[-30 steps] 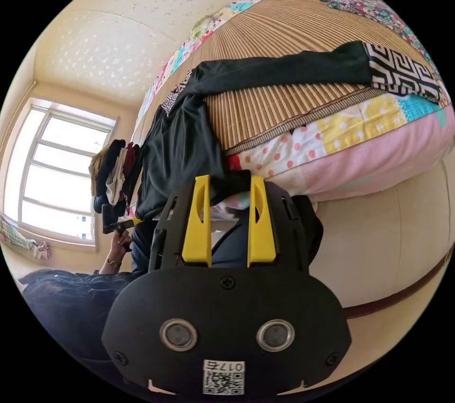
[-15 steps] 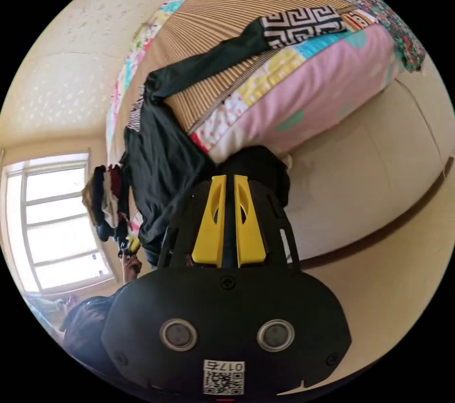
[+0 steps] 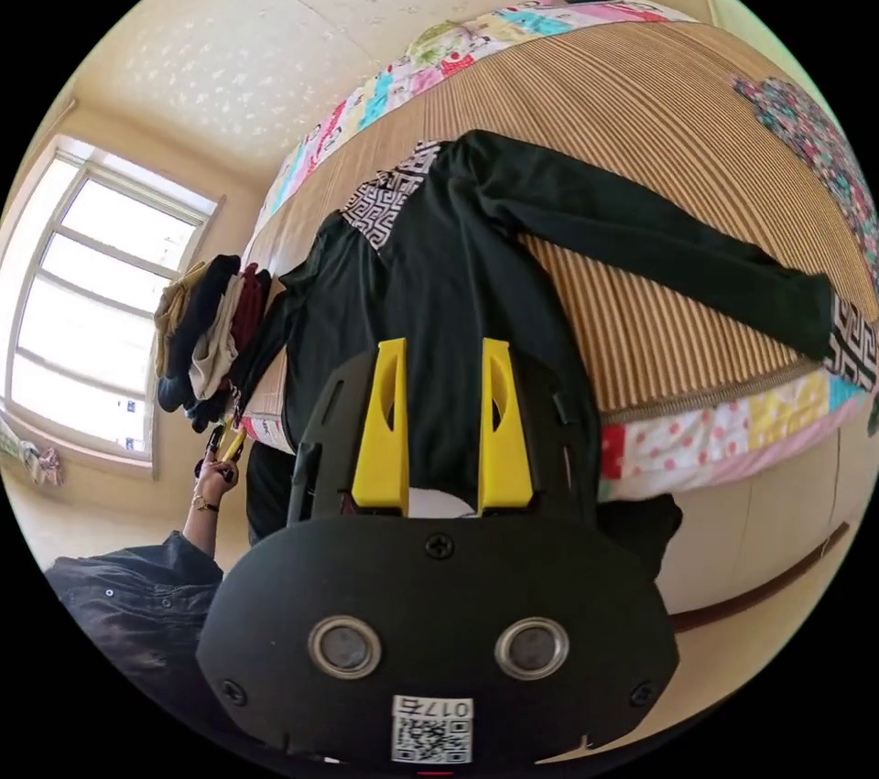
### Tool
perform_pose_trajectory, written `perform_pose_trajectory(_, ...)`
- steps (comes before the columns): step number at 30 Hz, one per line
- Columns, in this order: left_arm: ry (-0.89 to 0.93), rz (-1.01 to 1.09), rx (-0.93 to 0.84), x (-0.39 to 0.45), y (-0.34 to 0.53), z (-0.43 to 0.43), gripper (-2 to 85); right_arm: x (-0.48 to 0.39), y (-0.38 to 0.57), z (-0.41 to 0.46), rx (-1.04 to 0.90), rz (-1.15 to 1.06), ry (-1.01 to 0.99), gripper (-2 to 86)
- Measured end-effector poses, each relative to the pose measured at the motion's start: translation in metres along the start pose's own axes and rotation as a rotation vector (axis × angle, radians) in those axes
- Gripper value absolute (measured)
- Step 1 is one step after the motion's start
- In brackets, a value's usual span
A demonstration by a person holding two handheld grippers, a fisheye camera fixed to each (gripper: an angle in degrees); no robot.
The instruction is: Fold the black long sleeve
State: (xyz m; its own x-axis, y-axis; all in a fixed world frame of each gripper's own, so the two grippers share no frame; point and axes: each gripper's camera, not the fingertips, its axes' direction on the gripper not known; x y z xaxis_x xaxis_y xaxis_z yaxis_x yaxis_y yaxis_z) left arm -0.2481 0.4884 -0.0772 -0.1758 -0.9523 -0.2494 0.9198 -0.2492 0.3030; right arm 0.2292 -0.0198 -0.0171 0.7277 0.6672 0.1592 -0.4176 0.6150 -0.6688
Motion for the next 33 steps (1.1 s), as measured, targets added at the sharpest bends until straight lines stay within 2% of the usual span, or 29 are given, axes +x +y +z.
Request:
perform_pose_trajectory(3, 0.033, -0.034, 0.032, -0.018, 0.010, 0.002, 6.8, -0.015, -0.005, 0.043, 0.095, -0.062, -0.013, 11.2)
perform_pose_trajectory(7, 0.126, -0.047, 0.041, -0.033, 0.019, 0.000, 5.9, -0.027, 0.031, 0.098, 0.250, -0.128, 0.277, 6.5)
perform_pose_trajectory(10, 0.152, 0.063, 0.064, -0.025, 0.023, -0.009, 2.5, -0.037, 0.048, 0.108, 0.277, -0.183, 0.332, 6.2)
perform_pose_trajectory(13, 0.070, 0.156, 0.049, -0.008, 0.033, -0.010, 0.3, -0.031, 0.057, 0.111, 0.284, -0.180, 0.314, 5.3)
perform_pose_trajectory(16, 0.134, 0.291, 0.073, 0.027, 0.066, -0.022, -0.3, -0.014, 0.061, 0.108, 0.290, -0.148, 0.222, 3.3)
perform_pose_trajectory(22, 0.155, 0.834, 0.135, 0.180, 0.183, -0.027, -0.5, 0.013, 0.066, 0.105, 0.292, -0.098, 0.062, 1.2)
perform_pose_trajectory(24, 0.204, 1.048, 0.063, 0.243, 0.231, 0.013, -0.5, 0.014, 0.067, 0.105, 0.291, -0.097, 0.055, 1.0)
perform_pose_trajectory(27, 0.280, 1.217, -0.076, 0.300, 0.290, 0.092, -0.4, 0.011, 0.068, 0.105, 0.295, -0.102, 0.067, 0.9)
perform_pose_trajectory(31, 0.343, 1.322, -0.339, 0.328, 0.370, 0.224, -0.1, 0.015, 0.066, 0.103, 0.295, -0.094, 0.032, 0.8)
perform_pose_trajectory(33, 0.269, 1.415, -0.499, 0.319, 0.433, 0.317, 0.8, 0.019, 0.065, 0.101, 0.296, -0.086, 0.001, 0.9)
